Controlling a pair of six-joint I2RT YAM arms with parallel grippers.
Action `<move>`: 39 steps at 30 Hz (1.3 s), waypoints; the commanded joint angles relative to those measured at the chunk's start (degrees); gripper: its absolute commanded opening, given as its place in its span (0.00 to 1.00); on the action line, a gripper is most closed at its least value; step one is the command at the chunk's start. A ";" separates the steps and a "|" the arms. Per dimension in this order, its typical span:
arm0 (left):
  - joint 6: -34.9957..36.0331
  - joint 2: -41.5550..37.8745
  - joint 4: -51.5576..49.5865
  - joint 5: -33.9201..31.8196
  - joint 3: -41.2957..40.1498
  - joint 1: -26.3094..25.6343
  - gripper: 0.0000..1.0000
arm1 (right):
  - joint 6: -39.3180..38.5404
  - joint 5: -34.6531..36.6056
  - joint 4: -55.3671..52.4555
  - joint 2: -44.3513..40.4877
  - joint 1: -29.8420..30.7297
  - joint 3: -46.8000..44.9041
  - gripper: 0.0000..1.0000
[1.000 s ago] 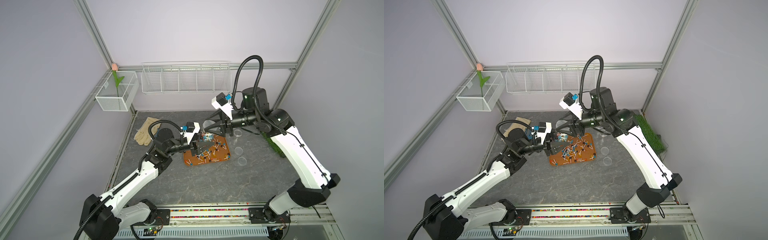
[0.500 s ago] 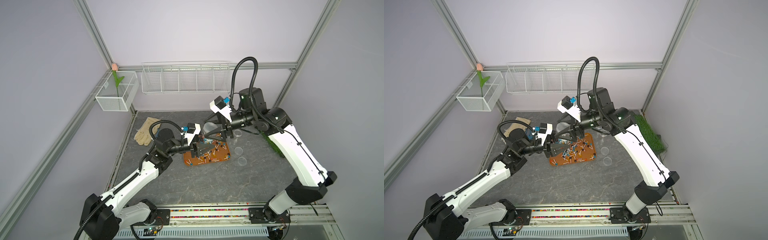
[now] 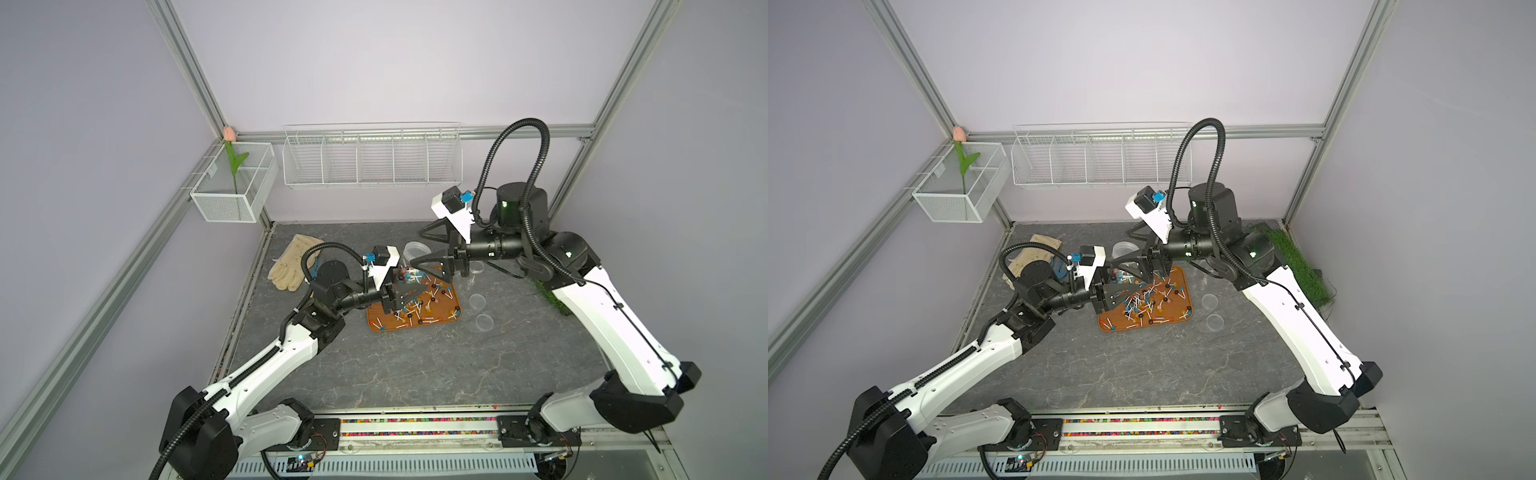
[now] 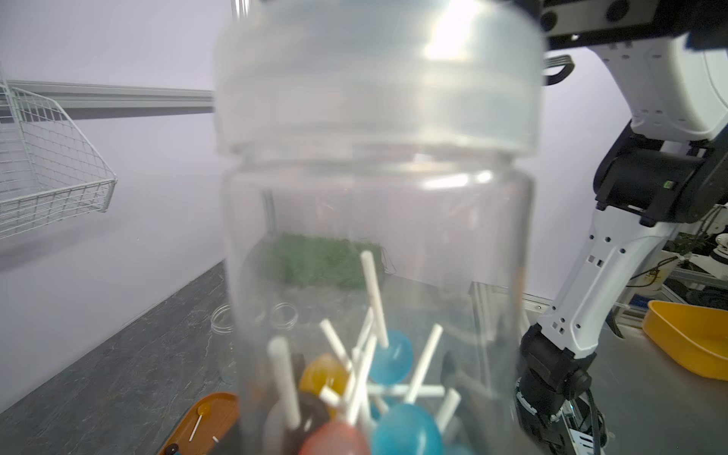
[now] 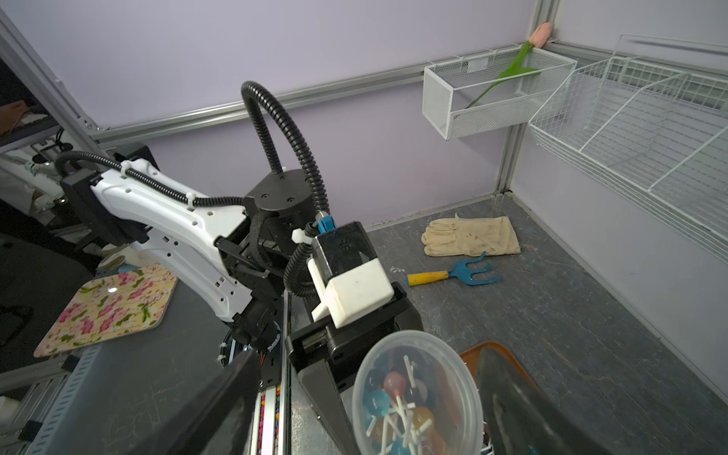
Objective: Pour the candies out of the jar
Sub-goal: Unscrew the lid from the jar.
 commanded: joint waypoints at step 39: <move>2.64 -0.95 0.77 -6.23 -1.69 0.01 0.53 | 15.40 20.61 1.14 3.40 5.92 -2.83 0.61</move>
